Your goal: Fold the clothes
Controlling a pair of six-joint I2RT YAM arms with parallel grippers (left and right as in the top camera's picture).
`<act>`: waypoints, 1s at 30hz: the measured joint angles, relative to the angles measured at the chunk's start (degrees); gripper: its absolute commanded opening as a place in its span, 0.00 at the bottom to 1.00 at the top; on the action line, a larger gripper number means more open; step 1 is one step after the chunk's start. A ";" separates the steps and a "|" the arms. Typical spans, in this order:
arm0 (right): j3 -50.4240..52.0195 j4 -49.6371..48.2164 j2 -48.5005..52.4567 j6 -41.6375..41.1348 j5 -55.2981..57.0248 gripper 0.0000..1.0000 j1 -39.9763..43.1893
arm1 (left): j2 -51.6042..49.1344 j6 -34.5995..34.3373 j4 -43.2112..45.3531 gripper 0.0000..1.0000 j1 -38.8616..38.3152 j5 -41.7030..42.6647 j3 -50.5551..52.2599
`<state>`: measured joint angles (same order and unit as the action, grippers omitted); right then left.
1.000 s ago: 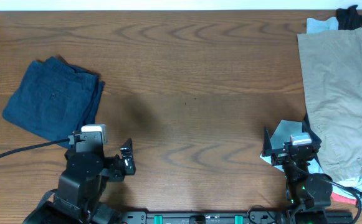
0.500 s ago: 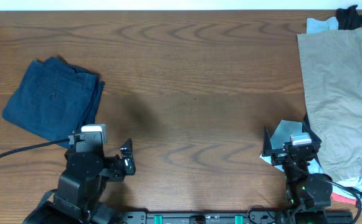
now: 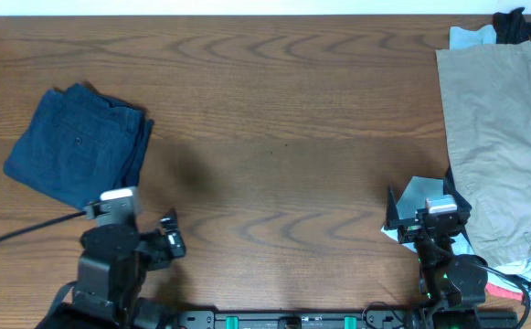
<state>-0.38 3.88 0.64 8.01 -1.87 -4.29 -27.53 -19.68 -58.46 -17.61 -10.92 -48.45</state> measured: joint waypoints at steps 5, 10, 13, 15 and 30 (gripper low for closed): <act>0.00 -0.02 -0.02 0.00 0.00 0.99 0.00 | 6.95 0.00 2.51 0.98 8.17 1.62 5.86; 0.00 -0.04 0.00 0.00 0.02 0.99 0.00 | 16.22 0.59 11.67 0.98 12.48 2.54 16.96; 0.00 0.00 0.00 0.00 0.00 0.99 0.00 | 21.18 3.21 20.26 0.98 13.70 4.63 24.15; 0.00 0.00 0.00 0.00 0.02 0.99 0.00 | 23.78 5.16 27.85 0.98 13.86 5.77 29.00; 0.00 -0.07 0.00 0.00 0.02 0.99 0.00 | 26.95 11.13 58.18 0.98 13.86 7.98 47.89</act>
<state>-0.38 3.81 0.64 8.01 -1.85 -4.29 -0.58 -8.56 -0.27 -3.75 -2.94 -0.56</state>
